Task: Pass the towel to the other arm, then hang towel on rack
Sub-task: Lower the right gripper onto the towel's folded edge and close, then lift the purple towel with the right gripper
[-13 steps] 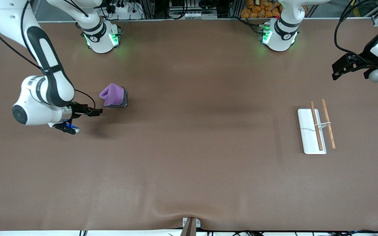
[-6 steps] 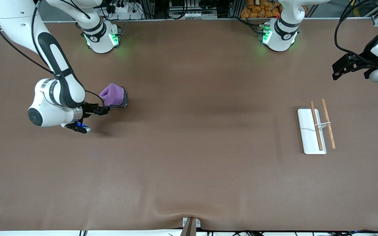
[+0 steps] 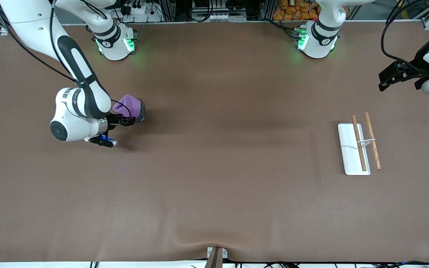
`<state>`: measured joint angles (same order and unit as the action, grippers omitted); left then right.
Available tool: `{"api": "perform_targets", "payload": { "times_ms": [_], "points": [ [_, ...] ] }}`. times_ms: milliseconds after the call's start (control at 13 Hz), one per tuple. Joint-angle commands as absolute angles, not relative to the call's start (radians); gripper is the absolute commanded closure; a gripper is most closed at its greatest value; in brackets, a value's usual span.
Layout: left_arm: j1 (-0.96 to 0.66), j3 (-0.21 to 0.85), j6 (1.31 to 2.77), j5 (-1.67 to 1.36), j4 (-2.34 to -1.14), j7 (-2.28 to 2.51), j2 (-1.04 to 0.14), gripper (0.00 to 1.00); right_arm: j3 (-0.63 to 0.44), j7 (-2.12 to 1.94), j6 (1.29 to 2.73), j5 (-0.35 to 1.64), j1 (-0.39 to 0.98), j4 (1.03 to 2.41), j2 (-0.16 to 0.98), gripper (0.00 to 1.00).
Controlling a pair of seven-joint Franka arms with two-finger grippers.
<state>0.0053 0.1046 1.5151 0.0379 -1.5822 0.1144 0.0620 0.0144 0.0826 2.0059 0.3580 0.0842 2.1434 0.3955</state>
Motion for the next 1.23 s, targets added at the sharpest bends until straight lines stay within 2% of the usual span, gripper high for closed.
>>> {"api": "perform_targets", "payload": {
  "times_ms": [0, 231, 308, 692, 769, 1000, 1154],
  "points": [
    [0.011, 0.103, 1.508, 0.023, -1.578, 0.094, 0.063, 0.0, 0.012, 0.014, 2.008, 0.371, 0.051, 2.157, 0.391, 0.25],
    [0.011, 0.103, 1.508, 0.023, -1.578, 0.094, 0.063, 0.0, 0.011, 0.009, 2.008, 0.341, 0.051, 2.166, 0.393, 0.28],
    [0.011, 0.103, 1.508, 0.023, -1.578, 0.094, 0.061, 0.0, 0.011, 0.009, 2.013, 0.339, 0.051, 2.175, 0.393, 0.36],
    [0.011, 0.103, 1.508, 0.023, -1.58, 0.094, 0.061, 0.0, 0.011, 0.009, 2.006, 0.336, 0.049, 2.191, 0.393, 0.92],
    [0.011, 0.103, 1.508, 0.023, -1.582, 0.094, 0.061, 0.0, 0.011, 0.009, 2.006, 0.334, 0.049, 2.191, 0.393, 0.98],
    [0.011, 0.103, 1.508, 0.023, -1.582, 0.094, 0.061, 0.0, 0.011, 0.009, 1.962, 0.334, 0.049, 2.183, 0.385, 1.0],
    [0.011, 0.103, 1.508, 0.023, -1.58, 0.094, 0.061, 0.0, 0.011, 0.011, 1.866, 0.334, 0.022, 2.142, 0.371, 1.0]
  ]
}}
